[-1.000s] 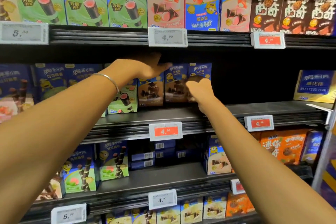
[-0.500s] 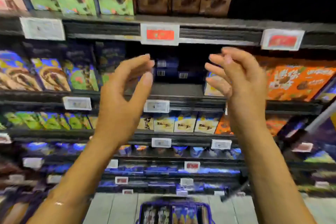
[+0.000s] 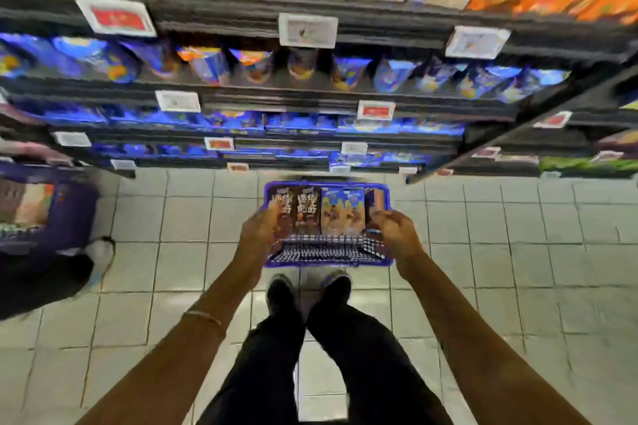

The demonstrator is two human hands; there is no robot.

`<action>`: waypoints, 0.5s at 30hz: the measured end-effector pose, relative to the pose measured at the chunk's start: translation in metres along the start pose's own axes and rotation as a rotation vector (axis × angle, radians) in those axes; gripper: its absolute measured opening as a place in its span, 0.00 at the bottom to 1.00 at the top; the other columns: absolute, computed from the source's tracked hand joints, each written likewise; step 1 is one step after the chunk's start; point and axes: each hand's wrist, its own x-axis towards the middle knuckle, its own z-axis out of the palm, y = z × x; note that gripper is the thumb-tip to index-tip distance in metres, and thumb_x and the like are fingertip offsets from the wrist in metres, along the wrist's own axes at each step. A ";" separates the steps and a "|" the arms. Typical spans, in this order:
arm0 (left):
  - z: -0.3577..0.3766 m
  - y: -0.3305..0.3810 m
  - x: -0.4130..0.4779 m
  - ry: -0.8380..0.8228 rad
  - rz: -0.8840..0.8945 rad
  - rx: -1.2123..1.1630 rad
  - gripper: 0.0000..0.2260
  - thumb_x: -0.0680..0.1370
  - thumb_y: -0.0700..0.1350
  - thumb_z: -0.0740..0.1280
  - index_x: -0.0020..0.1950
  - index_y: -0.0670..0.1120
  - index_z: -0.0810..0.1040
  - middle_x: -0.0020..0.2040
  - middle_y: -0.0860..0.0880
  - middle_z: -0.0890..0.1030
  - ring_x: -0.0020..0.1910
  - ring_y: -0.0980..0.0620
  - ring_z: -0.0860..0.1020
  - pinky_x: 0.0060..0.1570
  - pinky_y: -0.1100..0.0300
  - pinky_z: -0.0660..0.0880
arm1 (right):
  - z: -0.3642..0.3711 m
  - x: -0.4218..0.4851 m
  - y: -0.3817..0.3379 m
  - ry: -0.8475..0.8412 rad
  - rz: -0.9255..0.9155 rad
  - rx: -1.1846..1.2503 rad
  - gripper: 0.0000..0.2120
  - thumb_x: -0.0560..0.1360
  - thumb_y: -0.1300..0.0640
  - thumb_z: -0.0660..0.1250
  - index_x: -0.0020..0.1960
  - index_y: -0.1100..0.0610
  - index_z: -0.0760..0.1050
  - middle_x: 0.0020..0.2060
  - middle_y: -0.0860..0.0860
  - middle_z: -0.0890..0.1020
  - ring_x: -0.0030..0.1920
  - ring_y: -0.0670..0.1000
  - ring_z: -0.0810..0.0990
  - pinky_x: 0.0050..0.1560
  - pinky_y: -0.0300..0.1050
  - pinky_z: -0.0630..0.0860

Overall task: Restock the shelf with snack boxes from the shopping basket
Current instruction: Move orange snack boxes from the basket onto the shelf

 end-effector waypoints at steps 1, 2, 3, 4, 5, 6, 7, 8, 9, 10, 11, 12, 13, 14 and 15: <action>0.001 -0.020 0.014 -0.014 -0.054 0.003 0.21 0.87 0.54 0.59 0.66 0.39 0.80 0.59 0.39 0.85 0.53 0.41 0.83 0.47 0.55 0.81 | 0.002 0.018 0.024 -0.003 0.032 -0.045 0.10 0.82 0.57 0.67 0.55 0.63 0.79 0.45 0.61 0.80 0.47 0.58 0.77 0.47 0.52 0.77; 0.004 -0.038 0.028 -0.040 -0.102 -0.009 0.22 0.87 0.55 0.58 0.69 0.40 0.80 0.60 0.39 0.84 0.54 0.41 0.84 0.48 0.55 0.81 | 0.004 0.036 0.046 -0.004 0.073 -0.086 0.14 0.81 0.55 0.68 0.59 0.65 0.79 0.49 0.62 0.81 0.48 0.58 0.79 0.52 0.55 0.79; 0.006 -0.057 0.042 -0.076 -0.131 -0.033 0.23 0.87 0.57 0.57 0.70 0.41 0.79 0.61 0.40 0.84 0.54 0.43 0.84 0.47 0.55 0.81 | 0.004 0.054 0.066 0.002 0.109 -0.117 0.17 0.80 0.53 0.68 0.62 0.65 0.78 0.53 0.61 0.83 0.50 0.58 0.80 0.57 0.56 0.80; 0.010 -0.074 0.058 -0.104 -0.143 -0.058 0.24 0.87 0.57 0.56 0.72 0.42 0.78 0.61 0.41 0.84 0.53 0.45 0.85 0.44 0.56 0.80 | 0.003 0.074 0.086 0.013 0.136 -0.127 0.19 0.80 0.53 0.69 0.64 0.65 0.77 0.55 0.61 0.83 0.52 0.58 0.82 0.58 0.54 0.81; 0.014 -0.091 0.073 -0.115 -0.155 -0.075 0.23 0.87 0.57 0.55 0.71 0.44 0.78 0.60 0.42 0.85 0.51 0.47 0.86 0.43 0.56 0.80 | 0.002 0.096 0.106 0.029 0.157 -0.129 0.19 0.79 0.53 0.69 0.64 0.65 0.77 0.55 0.59 0.83 0.51 0.58 0.83 0.55 0.52 0.81; 0.020 -0.107 0.092 -0.121 -0.168 -0.078 0.23 0.87 0.59 0.54 0.68 0.45 0.79 0.59 0.43 0.84 0.49 0.48 0.85 0.43 0.56 0.79 | 0.002 0.121 0.124 0.050 0.168 -0.135 0.20 0.79 0.53 0.70 0.65 0.64 0.77 0.53 0.58 0.83 0.49 0.56 0.82 0.51 0.48 0.81; 0.026 -0.123 0.111 -0.135 -0.185 -0.076 0.23 0.87 0.60 0.53 0.65 0.47 0.80 0.58 0.43 0.84 0.48 0.49 0.84 0.44 0.55 0.78 | 0.003 0.147 0.140 0.073 0.175 -0.145 0.20 0.78 0.52 0.70 0.65 0.64 0.77 0.53 0.57 0.83 0.47 0.55 0.82 0.50 0.47 0.81; 0.034 -0.139 0.131 -0.152 -0.204 -0.082 0.24 0.87 0.62 0.51 0.64 0.47 0.80 0.58 0.44 0.84 0.48 0.49 0.83 0.45 0.55 0.76 | 0.005 0.174 0.156 0.103 0.175 -0.164 0.20 0.78 0.52 0.70 0.64 0.63 0.78 0.53 0.58 0.83 0.47 0.55 0.81 0.52 0.48 0.81; 0.043 -0.153 0.153 -0.169 -0.208 -0.096 0.26 0.87 0.62 0.50 0.65 0.46 0.79 0.59 0.44 0.84 0.49 0.49 0.83 0.45 0.55 0.75 | 0.009 0.201 0.169 0.154 0.159 -0.204 0.20 0.77 0.50 0.71 0.63 0.63 0.79 0.54 0.60 0.83 0.49 0.56 0.80 0.55 0.50 0.80; 0.051 -0.167 0.174 -0.179 -0.201 -0.105 0.27 0.86 0.63 0.50 0.67 0.45 0.77 0.61 0.43 0.83 0.50 0.48 0.82 0.45 0.54 0.74 | 0.013 0.228 0.183 0.217 0.132 -0.260 0.21 0.77 0.49 0.71 0.61 0.63 0.79 0.55 0.62 0.83 0.52 0.57 0.81 0.55 0.50 0.78; 0.059 -0.180 0.193 -0.180 -0.199 -0.116 0.27 0.86 0.63 0.50 0.68 0.45 0.76 0.63 0.42 0.82 0.52 0.46 0.82 0.45 0.53 0.74 | 0.018 0.251 0.194 0.274 0.101 -0.312 0.21 0.76 0.48 0.72 0.61 0.63 0.79 0.56 0.63 0.83 0.55 0.59 0.82 0.53 0.49 0.75; 0.068 -0.192 0.214 -0.183 -0.193 -0.121 0.28 0.86 0.63 0.49 0.70 0.44 0.75 0.66 0.42 0.81 0.55 0.44 0.82 0.47 0.53 0.74 | 0.023 0.276 0.204 0.313 0.057 -0.330 0.20 0.76 0.48 0.72 0.61 0.62 0.79 0.56 0.63 0.83 0.58 0.61 0.82 0.53 0.48 0.74; 0.077 -0.204 0.234 -0.196 -0.182 -0.113 0.30 0.86 0.64 0.48 0.71 0.44 0.74 0.68 0.41 0.81 0.60 0.42 0.81 0.49 0.52 0.74 | 0.028 0.299 0.212 0.339 0.005 -0.337 0.19 0.75 0.49 0.72 0.59 0.62 0.80 0.54 0.62 0.84 0.58 0.61 0.82 0.50 0.48 0.74; 0.086 -0.215 0.252 -0.210 -0.176 -0.098 0.30 0.86 0.65 0.47 0.70 0.44 0.75 0.69 0.41 0.80 0.65 0.41 0.80 0.52 0.52 0.73 | 0.031 0.321 0.222 0.374 -0.051 -0.341 0.17 0.74 0.51 0.72 0.57 0.62 0.81 0.49 0.60 0.84 0.55 0.61 0.83 0.46 0.48 0.73; 0.095 -0.224 0.269 -0.230 -0.170 -0.085 0.30 0.85 0.66 0.46 0.67 0.46 0.77 0.70 0.42 0.80 0.67 0.41 0.79 0.55 0.51 0.72 | 0.034 0.341 0.231 0.429 -0.106 -0.365 0.14 0.73 0.53 0.72 0.53 0.62 0.81 0.45 0.59 0.84 0.52 0.61 0.84 0.43 0.48 0.73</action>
